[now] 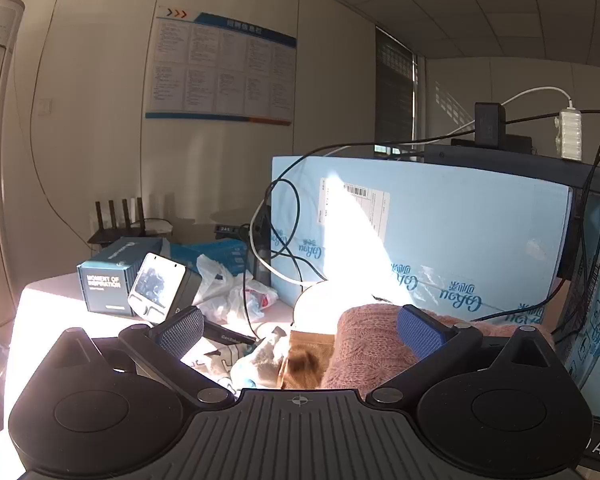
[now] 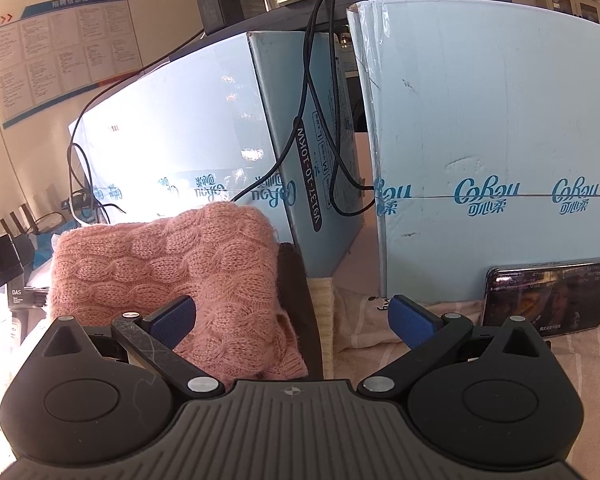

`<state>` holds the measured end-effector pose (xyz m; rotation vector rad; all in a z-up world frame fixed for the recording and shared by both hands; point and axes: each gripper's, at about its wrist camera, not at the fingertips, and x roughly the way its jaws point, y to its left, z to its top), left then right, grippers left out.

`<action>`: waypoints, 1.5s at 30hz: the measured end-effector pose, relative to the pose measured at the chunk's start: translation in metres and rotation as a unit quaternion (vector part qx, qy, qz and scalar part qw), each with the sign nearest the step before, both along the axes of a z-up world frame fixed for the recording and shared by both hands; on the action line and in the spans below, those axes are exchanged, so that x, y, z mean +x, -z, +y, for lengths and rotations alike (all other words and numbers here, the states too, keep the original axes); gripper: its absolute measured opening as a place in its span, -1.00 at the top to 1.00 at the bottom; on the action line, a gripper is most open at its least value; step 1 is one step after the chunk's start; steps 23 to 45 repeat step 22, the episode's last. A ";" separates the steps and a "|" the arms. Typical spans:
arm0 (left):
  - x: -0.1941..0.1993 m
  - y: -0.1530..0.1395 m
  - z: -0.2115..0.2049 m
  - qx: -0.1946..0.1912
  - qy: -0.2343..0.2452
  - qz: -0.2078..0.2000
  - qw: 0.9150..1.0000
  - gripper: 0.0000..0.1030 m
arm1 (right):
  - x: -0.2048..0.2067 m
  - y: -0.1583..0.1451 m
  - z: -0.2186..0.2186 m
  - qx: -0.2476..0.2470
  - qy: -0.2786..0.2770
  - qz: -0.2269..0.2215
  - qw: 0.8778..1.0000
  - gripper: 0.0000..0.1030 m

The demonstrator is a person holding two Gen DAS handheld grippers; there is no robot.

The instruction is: Fold clothes

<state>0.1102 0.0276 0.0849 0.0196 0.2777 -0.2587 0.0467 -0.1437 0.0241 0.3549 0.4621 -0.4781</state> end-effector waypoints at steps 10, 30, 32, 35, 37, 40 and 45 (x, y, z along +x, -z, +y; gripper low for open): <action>0.003 0.002 0.000 0.003 -0.006 0.004 1.000 -1.00 | -0.001 0.000 0.000 -0.002 0.003 -0.002 1.000 -1.00; 0.000 0.002 -0.004 0.013 -0.003 -0.004 1.000 -1.00 | -0.001 0.001 0.000 -0.004 0.004 0.000 1.000 -1.00; 0.000 0.002 -0.004 0.013 -0.003 -0.004 1.000 -1.00 | -0.001 0.001 0.000 -0.004 0.004 0.000 1.000 -1.00; 0.000 0.002 -0.004 0.013 -0.003 -0.004 1.000 -1.00 | -0.001 0.001 0.000 -0.004 0.004 0.000 1.000 -1.00; 0.000 0.002 -0.004 0.013 -0.003 -0.004 1.000 -1.00 | -0.001 0.001 0.000 -0.004 0.004 0.000 1.000 -1.00; 0.000 0.002 -0.004 0.013 -0.003 -0.004 1.000 -1.00 | -0.001 0.001 0.000 -0.004 0.004 0.000 1.000 -1.00; 0.000 0.002 -0.004 0.013 -0.003 -0.004 1.000 -1.00 | -0.001 0.001 0.000 -0.004 0.004 0.000 1.000 -1.00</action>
